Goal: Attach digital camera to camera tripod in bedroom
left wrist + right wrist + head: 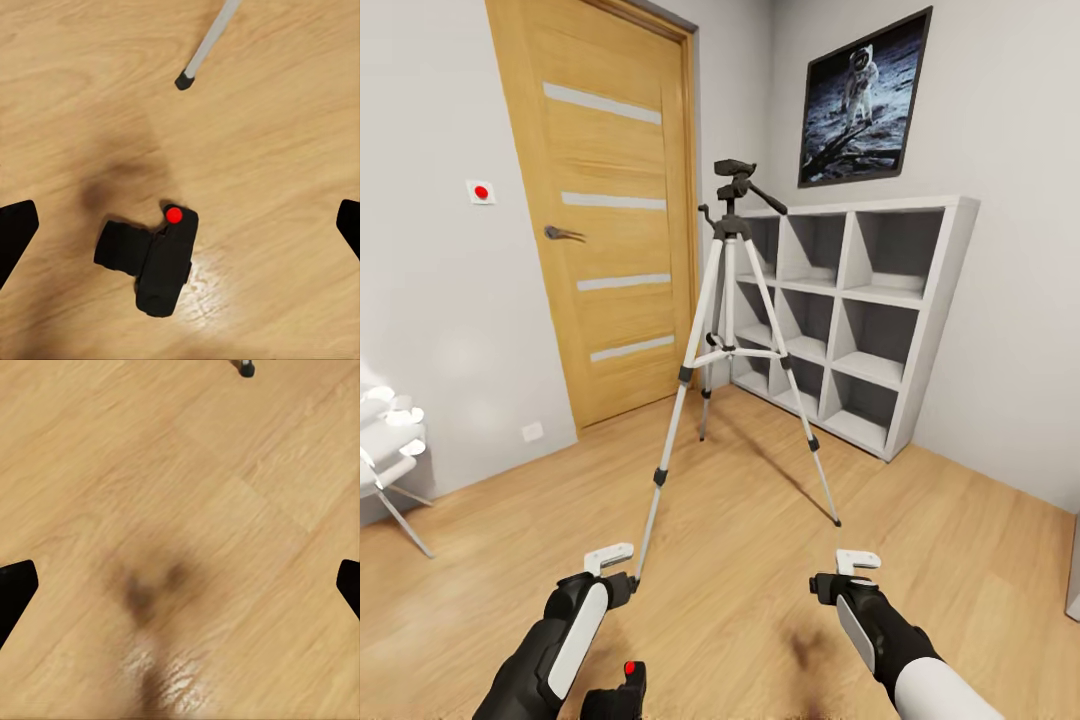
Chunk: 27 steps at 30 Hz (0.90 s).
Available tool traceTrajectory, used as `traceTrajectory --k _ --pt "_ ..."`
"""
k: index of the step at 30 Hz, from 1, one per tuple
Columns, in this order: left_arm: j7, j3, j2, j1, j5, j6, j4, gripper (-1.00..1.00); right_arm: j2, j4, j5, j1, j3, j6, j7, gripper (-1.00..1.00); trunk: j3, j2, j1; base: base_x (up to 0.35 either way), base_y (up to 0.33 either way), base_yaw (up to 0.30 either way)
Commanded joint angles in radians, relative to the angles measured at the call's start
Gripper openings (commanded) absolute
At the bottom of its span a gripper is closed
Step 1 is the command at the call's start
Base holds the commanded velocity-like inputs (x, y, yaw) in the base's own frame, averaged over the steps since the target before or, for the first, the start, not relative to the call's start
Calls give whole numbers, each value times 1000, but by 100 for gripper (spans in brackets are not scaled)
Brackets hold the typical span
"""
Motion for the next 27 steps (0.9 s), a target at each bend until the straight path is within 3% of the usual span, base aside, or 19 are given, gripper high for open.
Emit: traceTrajectory --k 1,22,27 --pt "10 -2 0 -1 9 2 -1 100 0 -2 -5 0 -1 5 -4 100 -5 -1 0 0 0 0" --pt "10 0 2 -1 6 3 -5 100 -1 -3 -2 0 -3 2 -6 100 -86 -6 10 0 0 0" --pt "9 0 2 -1 6 4 -16 100 5 -147 -2 0 -13 52 -6 100 -106 -7 12 0 0 0"
